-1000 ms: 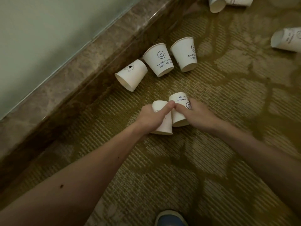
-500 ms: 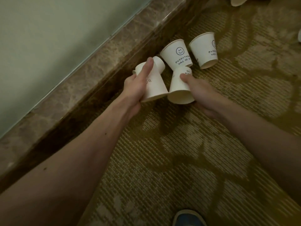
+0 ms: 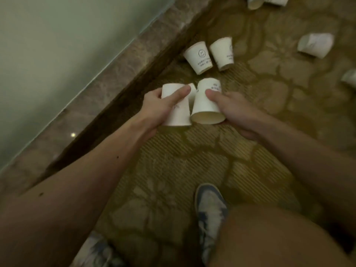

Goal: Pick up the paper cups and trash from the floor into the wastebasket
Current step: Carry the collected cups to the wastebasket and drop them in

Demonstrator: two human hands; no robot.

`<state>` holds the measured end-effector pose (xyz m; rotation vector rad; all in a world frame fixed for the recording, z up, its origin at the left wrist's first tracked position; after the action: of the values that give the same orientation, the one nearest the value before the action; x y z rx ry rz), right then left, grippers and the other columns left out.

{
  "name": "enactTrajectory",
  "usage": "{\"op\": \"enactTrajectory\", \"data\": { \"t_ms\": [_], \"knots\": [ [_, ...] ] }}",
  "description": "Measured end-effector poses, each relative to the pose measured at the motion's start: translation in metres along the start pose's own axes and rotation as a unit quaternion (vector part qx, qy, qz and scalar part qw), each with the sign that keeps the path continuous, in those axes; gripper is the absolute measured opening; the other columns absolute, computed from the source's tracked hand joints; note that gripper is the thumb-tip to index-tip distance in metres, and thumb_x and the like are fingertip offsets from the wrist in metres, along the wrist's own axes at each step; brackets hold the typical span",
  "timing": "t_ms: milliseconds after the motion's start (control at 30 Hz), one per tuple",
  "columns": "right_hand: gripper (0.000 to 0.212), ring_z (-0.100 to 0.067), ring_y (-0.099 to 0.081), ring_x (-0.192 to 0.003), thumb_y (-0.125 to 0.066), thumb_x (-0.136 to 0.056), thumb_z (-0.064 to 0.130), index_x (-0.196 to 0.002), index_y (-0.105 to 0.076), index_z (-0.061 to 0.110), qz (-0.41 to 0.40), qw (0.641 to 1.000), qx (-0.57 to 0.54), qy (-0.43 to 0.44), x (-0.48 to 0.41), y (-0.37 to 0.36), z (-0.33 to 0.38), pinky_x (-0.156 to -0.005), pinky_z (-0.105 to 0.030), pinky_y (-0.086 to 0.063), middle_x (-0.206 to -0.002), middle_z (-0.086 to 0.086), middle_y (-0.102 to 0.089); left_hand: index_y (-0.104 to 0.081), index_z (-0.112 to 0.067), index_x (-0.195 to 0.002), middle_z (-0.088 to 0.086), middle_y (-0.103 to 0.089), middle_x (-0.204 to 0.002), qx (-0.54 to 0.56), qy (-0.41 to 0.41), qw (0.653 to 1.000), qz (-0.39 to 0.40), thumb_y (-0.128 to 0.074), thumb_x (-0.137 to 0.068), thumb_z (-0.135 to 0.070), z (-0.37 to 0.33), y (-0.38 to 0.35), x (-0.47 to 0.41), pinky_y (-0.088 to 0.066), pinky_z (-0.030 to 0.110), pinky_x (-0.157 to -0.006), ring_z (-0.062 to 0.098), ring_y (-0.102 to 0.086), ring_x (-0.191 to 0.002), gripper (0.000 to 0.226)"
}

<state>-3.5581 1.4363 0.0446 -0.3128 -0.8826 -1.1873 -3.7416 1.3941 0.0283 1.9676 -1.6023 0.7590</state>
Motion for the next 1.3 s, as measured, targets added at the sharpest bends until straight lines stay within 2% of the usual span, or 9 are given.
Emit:
{"op": "enactTrajectory", "data": {
  "t_ms": [167, 333, 600, 733, 933, 1000, 1100, 1233, 1300],
  "knots": [
    [0.061, -0.015, -0.068, -0.098, -0.072, -0.083, 0.048, -0.131, -0.050, 0.018, 0.032, 0.998, 0.043, 0.040, 0.162, -0.016, 0.071, -0.084, -0.038, -0.058, -0.118, 0.000, -0.065, -0.064, -0.028, -0.105, -0.009, -0.071, -0.096, -0.045, -0.016, 0.997, -0.058, -0.079, -0.073, -0.056, -0.061, 0.037, 0.175, -0.054, 0.018, -0.054, 0.005, -0.071, -0.075, 0.045],
    [0.054, -0.019, -0.066, -0.100, -0.070, -0.082, 0.052, -0.121, -0.044, 0.026, 0.069, 0.986, 0.104, 0.110, 0.285, -0.042, 0.103, -0.086, -0.047, -0.057, -0.116, -0.001, -0.060, -0.064, -0.025, -0.112, -0.007, -0.072, -0.098, -0.056, -0.037, 0.989, -0.132, -0.080, -0.071, -0.057, -0.080, 0.070, 0.308, -0.057, 0.025, -0.060, 0.008, -0.072, -0.081, 0.055],
    [0.030, -0.010, -0.071, -0.081, -0.060, -0.091, 0.049, -0.108, -0.050, 0.027, 0.166, 0.950, 0.085, 0.250, 0.415, -0.074, 0.037, -0.060, -0.028, -0.058, -0.105, 0.004, -0.061, -0.067, -0.020, -0.104, -0.002, -0.076, -0.092, -0.043, -0.132, 0.962, -0.236, -0.079, -0.078, -0.048, -0.014, 0.081, 0.477, -0.060, 0.032, -0.067, 0.013, -0.073, -0.080, 0.040],
    [0.015, -0.012, -0.068, -0.084, -0.055, -0.098, 0.038, -0.097, -0.053, 0.023, 0.231, 0.919, 0.043, 0.318, 0.528, -0.093, 0.001, -0.072, -0.038, -0.060, -0.099, 0.001, -0.063, -0.061, -0.022, -0.110, -0.007, -0.070, -0.097, -0.108, -0.195, 0.914, -0.339, -0.074, -0.076, -0.061, 0.016, 0.080, 0.617, -0.054, 0.029, -0.068, 0.010, -0.068, -0.084, 0.053],
    [0.028, -0.019, -0.069, -0.095, -0.055, -0.098, 0.038, -0.113, -0.056, 0.014, 0.383, 0.855, 0.099, 0.335, 0.704, -0.167, -0.058, -0.079, -0.039, -0.060, -0.110, -0.008, -0.066, -0.057, -0.028, -0.112, -0.014, -0.062, -0.102, -0.045, -0.179, 0.851, -0.491, -0.061, -0.079, -0.072, 0.111, 0.099, 0.832, -0.048, 0.026, -0.073, 0.001, -0.060, -0.088, 0.055],
    [0.027, -0.011, -0.071, -0.088, -0.057, -0.095, 0.043, -0.109, -0.057, 0.020, 0.413, 0.835, 0.145, 0.333, 0.742, -0.207, -0.080, -0.073, -0.033, -0.060, -0.107, -0.002, -0.067, -0.057, -0.030, -0.111, -0.014, -0.062, -0.103, -0.008, -0.155, 0.838, -0.523, -0.055, -0.076, -0.077, 0.155, 0.115, 0.877, -0.051, 0.030, -0.079, 0.004, -0.061, -0.091, 0.059],
    [0.031, 0.001, -0.070, -0.078, -0.057, -0.092, 0.051, -0.109, -0.058, 0.025, 0.452, 0.787, 0.223, 0.356, 0.773, -0.278, -0.118, -0.063, -0.022, -0.058, -0.099, 0.008, -0.067, -0.058, -0.035, -0.108, -0.014, -0.063, -0.104, 0.067, -0.137, 0.806, -0.572, -0.052, -0.067, -0.080, 0.228, 0.144, 0.919, -0.052, 0.030, -0.080, 0.002, -0.062, -0.092, 0.061],
    [0.038, -0.013, -0.068, -0.094, -0.062, -0.090, 0.050, -0.115, -0.046, 0.027, 0.497, 0.746, 0.290, 0.335, 0.787, -0.365, -0.183, -0.079, -0.037, -0.060, -0.108, 0.000, -0.062, -0.060, -0.034, -0.109, -0.012, -0.065, -0.102, 0.197, -0.104, 0.752, -0.621, -0.060, -0.080, -0.069, 0.331, 0.169, 0.935, -0.049, 0.023, -0.073, 0.001, -0.064, -0.090, 0.046],
    [0.026, -0.010, -0.068, -0.089, -0.062, -0.092, 0.045, -0.104, -0.046, 0.029, 0.506, 0.739, 0.317, 0.313, 0.787, -0.398, -0.217, -0.068, -0.025, -0.058, -0.108, -0.001, -0.060, -0.060, -0.031, -0.112, -0.008, -0.067, -0.103, 0.250, -0.069, 0.736, -0.625, -0.060, -0.084, -0.065, 0.379, 0.177, 0.930, -0.051, 0.027, -0.077, 0.010, -0.065, -0.094, 0.044]
  ]
}}
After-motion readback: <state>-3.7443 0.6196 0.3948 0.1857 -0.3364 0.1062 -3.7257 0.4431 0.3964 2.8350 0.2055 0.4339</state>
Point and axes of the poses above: each hand's wrist, its own x-axis away from the middle knuckle, its own y-axis out of the back of the hand, z = x × y, the point moved 1 cm from there along -x, towards the middle knuckle
